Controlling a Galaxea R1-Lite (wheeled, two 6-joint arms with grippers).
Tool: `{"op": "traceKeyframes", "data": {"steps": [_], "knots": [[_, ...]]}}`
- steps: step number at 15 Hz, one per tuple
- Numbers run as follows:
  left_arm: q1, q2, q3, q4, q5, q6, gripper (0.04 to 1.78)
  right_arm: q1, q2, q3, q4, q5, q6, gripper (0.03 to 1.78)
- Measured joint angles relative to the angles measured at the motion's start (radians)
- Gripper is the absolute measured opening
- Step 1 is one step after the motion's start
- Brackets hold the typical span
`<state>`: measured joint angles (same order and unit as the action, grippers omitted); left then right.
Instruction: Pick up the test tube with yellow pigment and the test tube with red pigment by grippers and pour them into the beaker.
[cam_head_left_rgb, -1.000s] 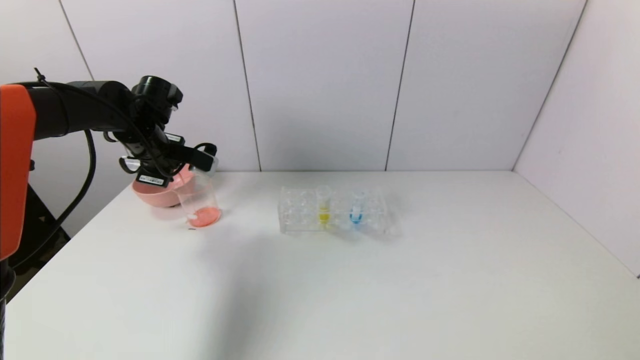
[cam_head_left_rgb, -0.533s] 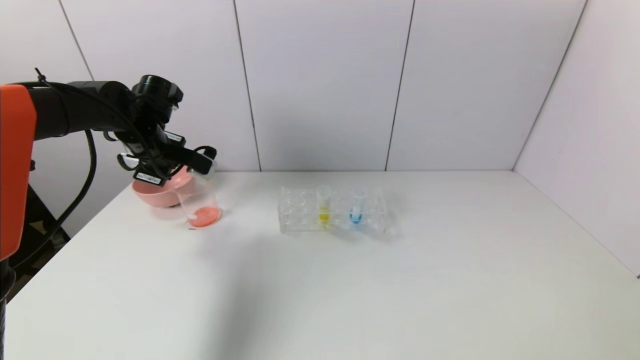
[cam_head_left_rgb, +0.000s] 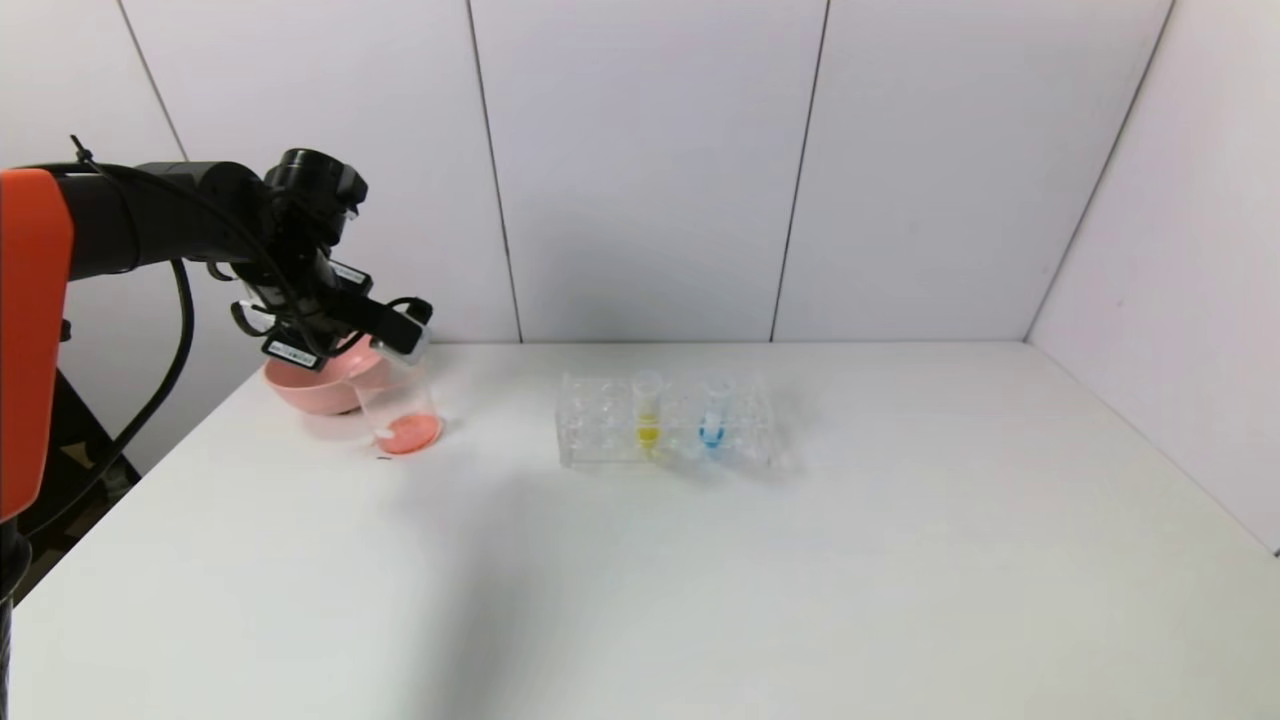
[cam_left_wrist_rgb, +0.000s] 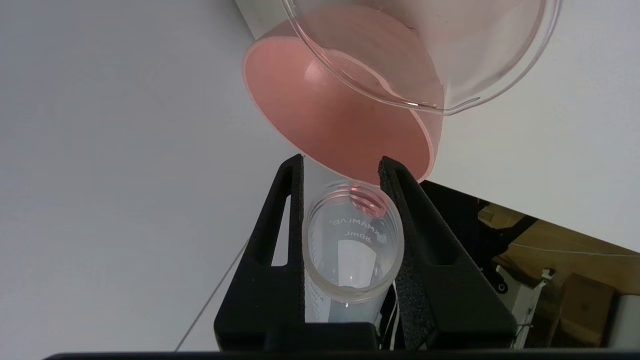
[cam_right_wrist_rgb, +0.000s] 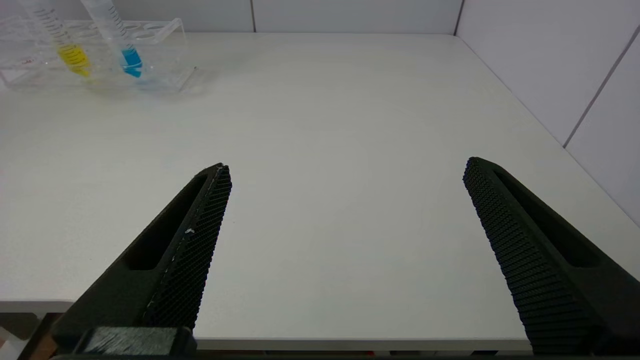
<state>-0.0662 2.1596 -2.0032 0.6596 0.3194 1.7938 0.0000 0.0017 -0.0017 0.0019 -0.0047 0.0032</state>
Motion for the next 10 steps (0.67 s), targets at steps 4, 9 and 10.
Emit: {"op": "traceKeyframes", "data": {"steps": [4,9,10], "knots": [[-0.001,-0.001,0.0,-0.006,0.039,0.032,0.52,0.0,0.0,0.0,0.0,0.0,0.0,1.7],[-0.003,-0.003,0.0,-0.005,0.04,0.034,0.52,0.0,0.0,0.0,0.0,0.0,0.0,1.7],[-0.003,-0.004,0.0,-0.005,0.038,0.033,0.52,0.0,0.0,0.0,0.0,0.0,0.0,1.7]]}}
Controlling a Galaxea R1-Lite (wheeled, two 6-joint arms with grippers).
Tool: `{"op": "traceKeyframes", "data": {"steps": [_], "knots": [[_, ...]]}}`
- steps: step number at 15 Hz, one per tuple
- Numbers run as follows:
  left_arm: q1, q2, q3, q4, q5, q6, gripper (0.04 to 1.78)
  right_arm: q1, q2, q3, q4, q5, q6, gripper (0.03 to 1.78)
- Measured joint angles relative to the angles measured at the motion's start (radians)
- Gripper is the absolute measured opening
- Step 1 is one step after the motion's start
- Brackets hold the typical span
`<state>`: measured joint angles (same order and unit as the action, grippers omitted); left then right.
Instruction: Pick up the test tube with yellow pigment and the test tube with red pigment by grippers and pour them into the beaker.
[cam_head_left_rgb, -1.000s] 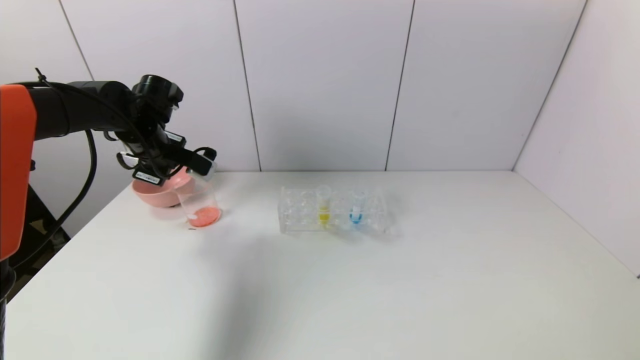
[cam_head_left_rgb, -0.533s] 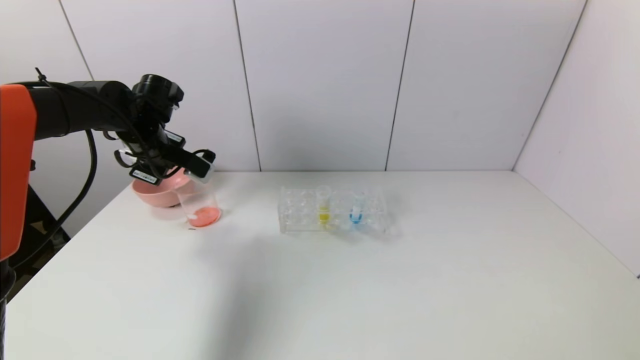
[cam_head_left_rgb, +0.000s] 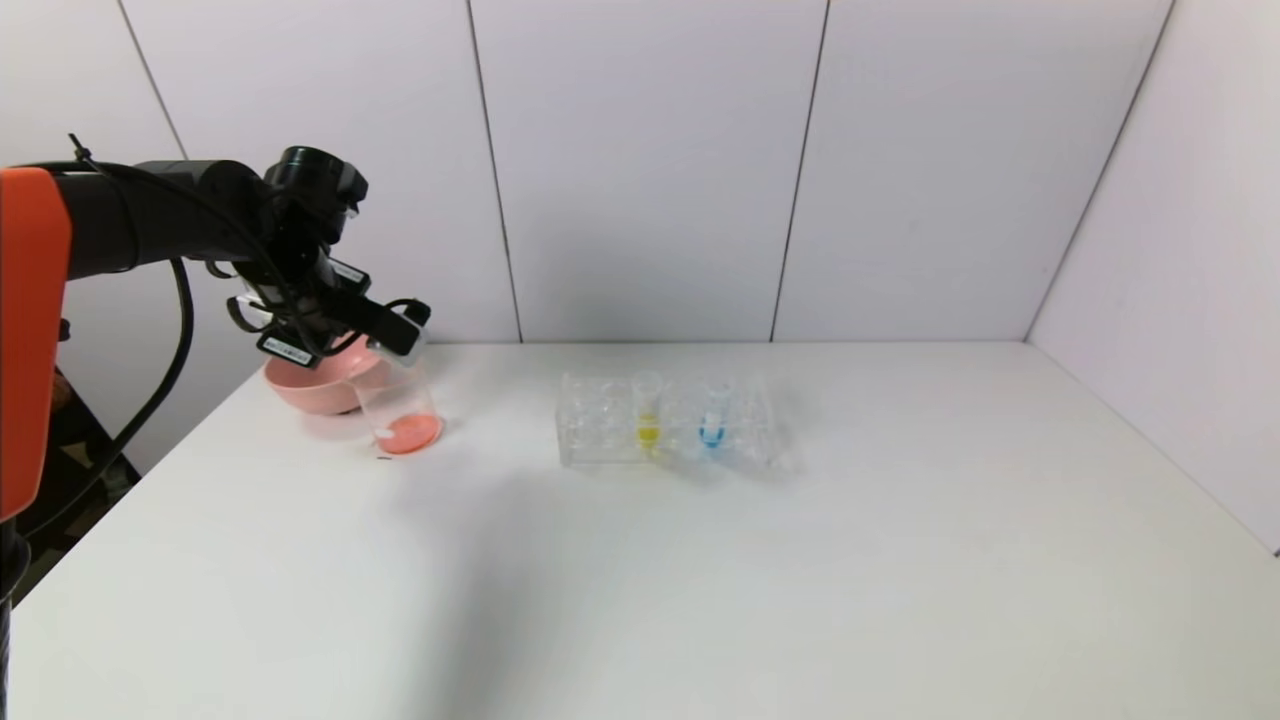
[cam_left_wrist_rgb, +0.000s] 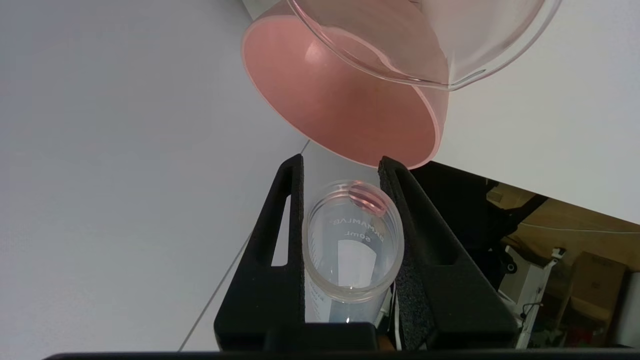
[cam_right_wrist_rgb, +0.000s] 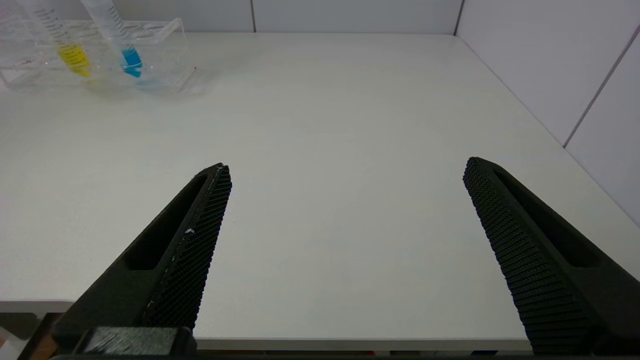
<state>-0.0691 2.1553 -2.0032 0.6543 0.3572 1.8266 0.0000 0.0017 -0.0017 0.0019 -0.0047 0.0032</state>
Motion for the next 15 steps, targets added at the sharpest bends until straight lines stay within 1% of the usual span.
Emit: {"op": "traceKeyframes", "data": {"steps": [3,4,6,8,12,15], "knots": [[0.001,-0.013,0.001,-0.016,-0.017,-0.013,0.52,0.0,0.0,0.0,0.0,0.0,0.0,1.7],[0.005,-0.019,0.005,-0.032,-0.034,-0.021,0.52,0.0,0.0,0.0,0.0,0.0,0.0,1.7],[0.019,-0.03,0.011,-0.071,-0.097,-0.072,0.52,0.0,0.0,0.0,0.0,0.0,0.0,1.7],[0.038,-0.043,0.013,-0.079,-0.162,-0.177,0.52,0.0,0.0,0.0,0.0,0.0,0.0,1.7],[0.076,-0.074,0.015,-0.11,-0.346,-0.451,0.52,0.0,0.0,0.0,0.0,0.0,0.0,1.7],[0.087,-0.093,0.019,-0.13,-0.431,-0.646,0.52,0.0,0.0,0.0,0.0,0.0,0.0,1.7]]}}
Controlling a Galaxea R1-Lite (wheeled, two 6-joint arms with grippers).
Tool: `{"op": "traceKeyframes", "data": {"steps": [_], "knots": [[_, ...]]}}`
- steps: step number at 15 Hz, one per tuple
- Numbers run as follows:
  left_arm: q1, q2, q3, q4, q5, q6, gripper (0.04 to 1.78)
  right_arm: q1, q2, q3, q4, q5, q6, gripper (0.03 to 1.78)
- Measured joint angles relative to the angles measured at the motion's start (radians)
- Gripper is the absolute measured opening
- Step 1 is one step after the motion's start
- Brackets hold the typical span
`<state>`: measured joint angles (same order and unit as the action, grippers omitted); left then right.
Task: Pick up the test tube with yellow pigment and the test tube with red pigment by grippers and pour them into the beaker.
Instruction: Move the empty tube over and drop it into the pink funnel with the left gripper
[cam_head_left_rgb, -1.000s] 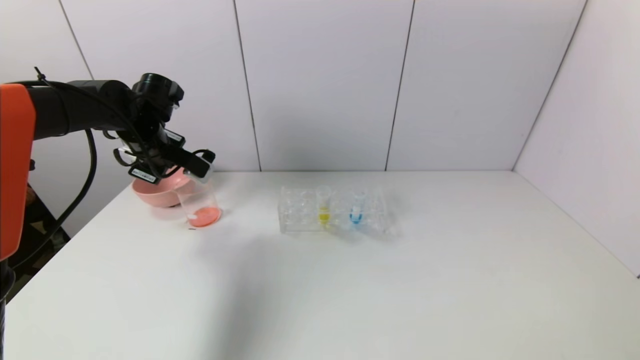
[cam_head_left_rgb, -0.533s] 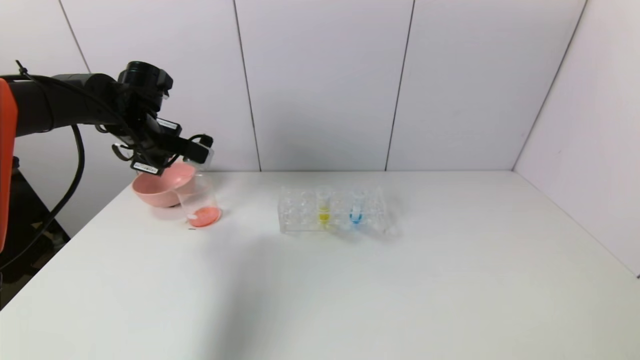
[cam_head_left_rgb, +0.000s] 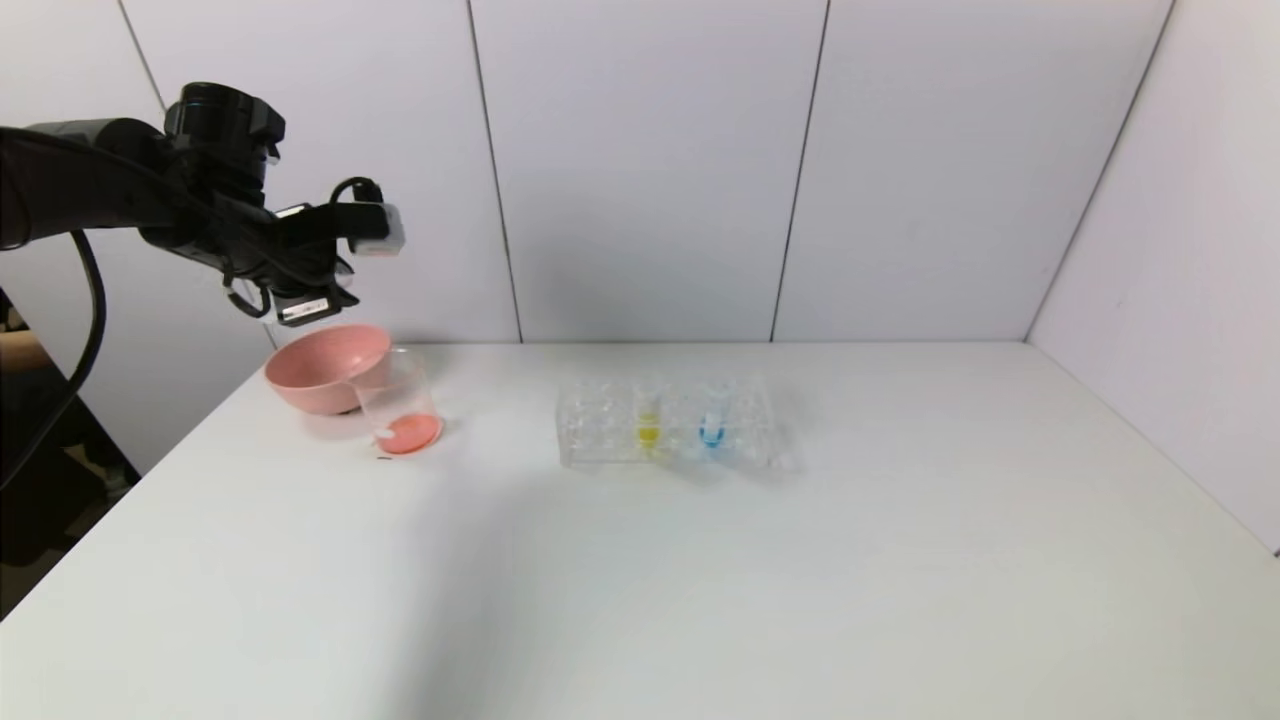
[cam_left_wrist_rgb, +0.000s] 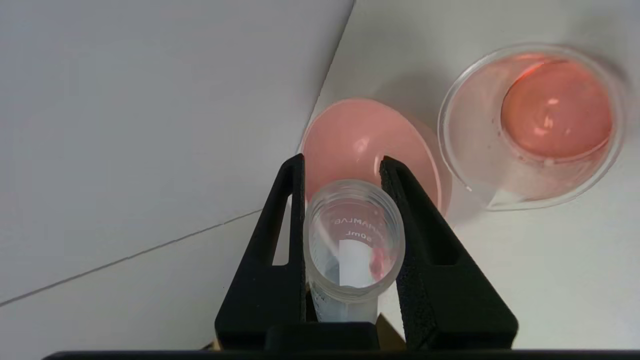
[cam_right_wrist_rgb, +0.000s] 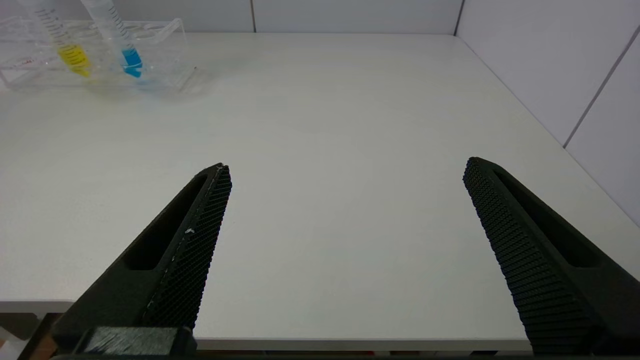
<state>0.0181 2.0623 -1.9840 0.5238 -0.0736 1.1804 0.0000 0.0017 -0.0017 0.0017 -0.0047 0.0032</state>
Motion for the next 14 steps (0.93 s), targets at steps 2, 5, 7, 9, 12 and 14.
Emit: {"op": "traceKeyframes", "data": {"steps": [2,5,7,9,12,14], "knots": [[0.008,-0.011,0.007,-0.026,-0.04,-0.13,0.52,0.0,0.0,0.0,0.0,0.0,0.0,1.7],[0.029,-0.032,0.011,-0.101,-0.047,-0.332,0.52,0.0,0.0,0.0,0.0,0.0,0.0,1.7],[0.048,-0.047,0.013,-0.173,-0.051,-0.484,0.52,0.0,0.0,0.0,0.0,0.0,-0.001,1.7],[0.067,-0.059,0.018,-0.249,-0.051,-0.62,0.52,0.0,0.0,0.0,0.0,0.0,0.0,1.7],[0.079,-0.064,0.04,-0.339,-0.046,-0.804,0.52,0.0,0.0,0.0,0.0,0.0,0.0,1.7],[0.082,-0.06,0.081,-0.445,-0.045,-0.932,0.52,0.0,0.0,0.0,0.0,0.0,0.0,1.7]]}}
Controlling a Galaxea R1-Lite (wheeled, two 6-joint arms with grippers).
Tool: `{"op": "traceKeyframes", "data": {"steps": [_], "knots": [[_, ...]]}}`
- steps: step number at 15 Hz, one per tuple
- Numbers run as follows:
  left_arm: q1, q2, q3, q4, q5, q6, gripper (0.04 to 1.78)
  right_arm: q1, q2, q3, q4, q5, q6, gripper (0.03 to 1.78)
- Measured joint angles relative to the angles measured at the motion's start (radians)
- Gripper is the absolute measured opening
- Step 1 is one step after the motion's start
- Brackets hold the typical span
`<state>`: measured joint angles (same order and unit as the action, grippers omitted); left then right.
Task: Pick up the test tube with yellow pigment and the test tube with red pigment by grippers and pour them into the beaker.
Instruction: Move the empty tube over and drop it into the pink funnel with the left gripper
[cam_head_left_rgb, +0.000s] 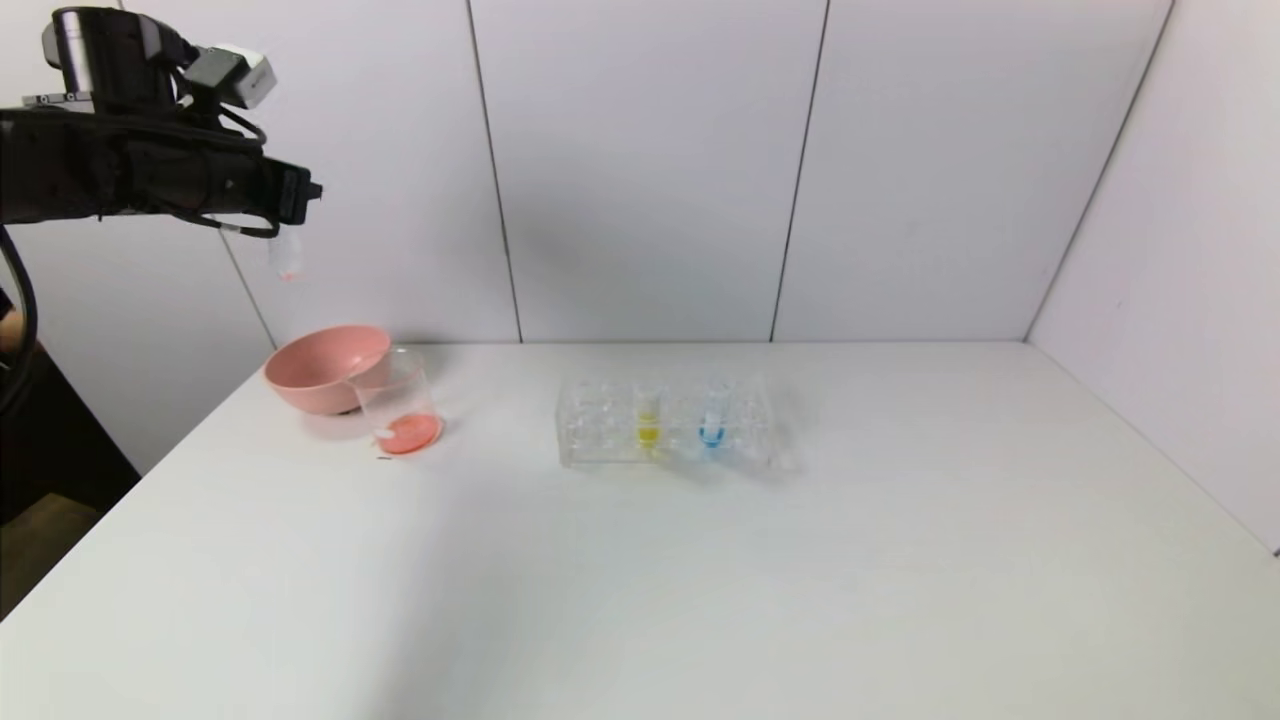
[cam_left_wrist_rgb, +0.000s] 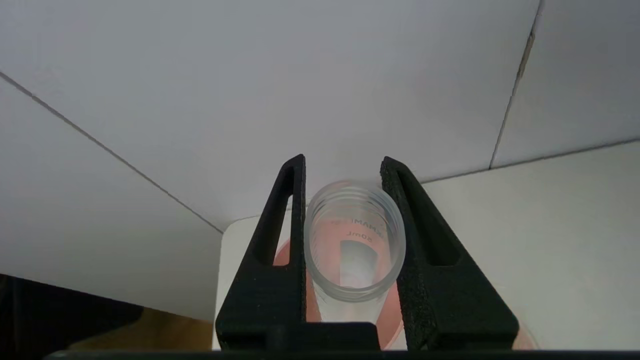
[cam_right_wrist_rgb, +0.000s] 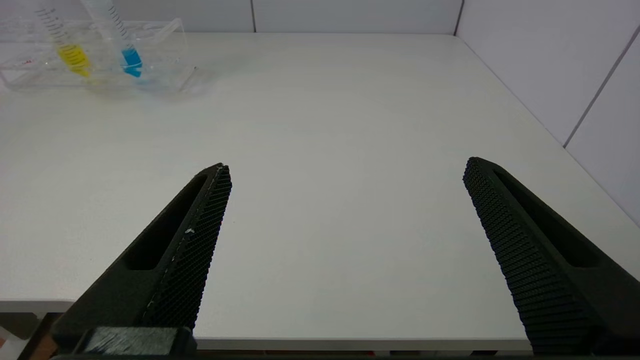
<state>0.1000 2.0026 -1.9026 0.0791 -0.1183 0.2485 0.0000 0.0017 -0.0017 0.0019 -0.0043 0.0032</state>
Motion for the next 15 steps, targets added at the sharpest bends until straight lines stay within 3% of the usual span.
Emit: {"op": "traceKeyframes", "data": {"steps": [7,15], "knots": [[0.02,0.063,0.174,-0.286,0.008,-0.276,0.52,0.0,0.0,0.0,0.0,0.0,0.0,1.7],[0.074,0.171,0.25,-0.383,0.007,-0.293,0.52,0.0,0.0,0.0,0.0,0.0,0.0,1.7]]}}
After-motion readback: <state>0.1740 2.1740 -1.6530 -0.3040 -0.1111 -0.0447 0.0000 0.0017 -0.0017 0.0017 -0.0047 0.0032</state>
